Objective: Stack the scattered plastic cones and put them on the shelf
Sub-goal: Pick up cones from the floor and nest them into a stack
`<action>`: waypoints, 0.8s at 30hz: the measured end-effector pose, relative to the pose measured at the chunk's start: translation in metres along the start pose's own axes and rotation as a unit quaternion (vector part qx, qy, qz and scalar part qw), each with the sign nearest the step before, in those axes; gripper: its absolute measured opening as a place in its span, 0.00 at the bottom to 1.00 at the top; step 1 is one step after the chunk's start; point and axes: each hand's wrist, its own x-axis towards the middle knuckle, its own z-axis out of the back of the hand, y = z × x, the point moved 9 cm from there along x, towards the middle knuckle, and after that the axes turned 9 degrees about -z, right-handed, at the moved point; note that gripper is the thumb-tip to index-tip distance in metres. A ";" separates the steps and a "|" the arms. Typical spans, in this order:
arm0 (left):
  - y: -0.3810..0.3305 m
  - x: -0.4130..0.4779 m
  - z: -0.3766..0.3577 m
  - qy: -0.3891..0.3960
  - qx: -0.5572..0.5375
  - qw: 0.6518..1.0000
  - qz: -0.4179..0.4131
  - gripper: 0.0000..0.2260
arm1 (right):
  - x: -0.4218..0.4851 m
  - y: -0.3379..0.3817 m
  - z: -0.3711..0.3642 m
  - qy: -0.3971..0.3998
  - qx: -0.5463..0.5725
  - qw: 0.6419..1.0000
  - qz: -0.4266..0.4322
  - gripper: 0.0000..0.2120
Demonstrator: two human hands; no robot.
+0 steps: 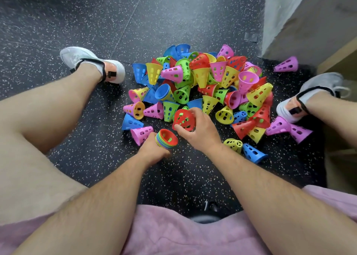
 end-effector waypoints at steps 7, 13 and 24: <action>-0.072 0.007 -0.042 0.053 0.004 0.991 -0.120 0.30 | -0.018 -0.046 0.004 0.080 -0.073 0.993 -0.048 0.34; -0.089 0.010 -0.094 0.104 0.033 0.984 -0.142 0.27 | -0.033 -0.093 0.040 0.027 -0.069 0.995 -0.066 0.29; -0.109 0.010 -0.137 0.109 0.041 0.982 -0.148 0.28 | -0.043 -0.168 0.068 -0.054 -0.066 0.968 -0.234 0.14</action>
